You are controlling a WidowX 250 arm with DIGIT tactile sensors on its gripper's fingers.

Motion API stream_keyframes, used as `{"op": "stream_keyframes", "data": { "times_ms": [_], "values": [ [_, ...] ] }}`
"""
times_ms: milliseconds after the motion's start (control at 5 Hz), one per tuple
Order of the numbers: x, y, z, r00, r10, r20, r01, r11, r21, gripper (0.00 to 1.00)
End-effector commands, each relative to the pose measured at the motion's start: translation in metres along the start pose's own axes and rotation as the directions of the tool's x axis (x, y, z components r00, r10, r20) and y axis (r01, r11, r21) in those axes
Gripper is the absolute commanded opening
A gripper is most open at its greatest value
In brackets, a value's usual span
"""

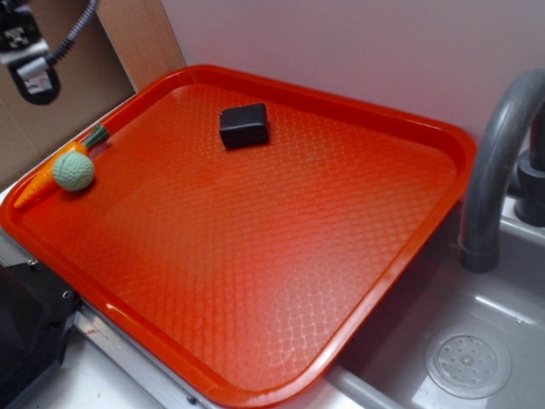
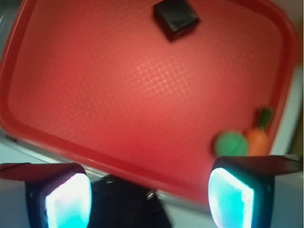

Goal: Grab the green ball.

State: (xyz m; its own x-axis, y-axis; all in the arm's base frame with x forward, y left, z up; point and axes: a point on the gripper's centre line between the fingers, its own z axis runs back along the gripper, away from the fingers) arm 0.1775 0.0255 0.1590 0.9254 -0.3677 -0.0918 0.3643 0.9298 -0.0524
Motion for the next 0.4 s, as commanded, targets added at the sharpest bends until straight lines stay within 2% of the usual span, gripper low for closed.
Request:
{"op": "stream_keyframes", "data": {
  "times_ms": [0,200],
  "values": [
    [0.02,0.038,-0.067,0.982,-0.19,-0.007,0.19,0.978,0.088,1.0],
    [0.016,0.063,-0.109,0.974,-0.226,0.036,0.216,0.961,0.17,1.0]
  ]
}}
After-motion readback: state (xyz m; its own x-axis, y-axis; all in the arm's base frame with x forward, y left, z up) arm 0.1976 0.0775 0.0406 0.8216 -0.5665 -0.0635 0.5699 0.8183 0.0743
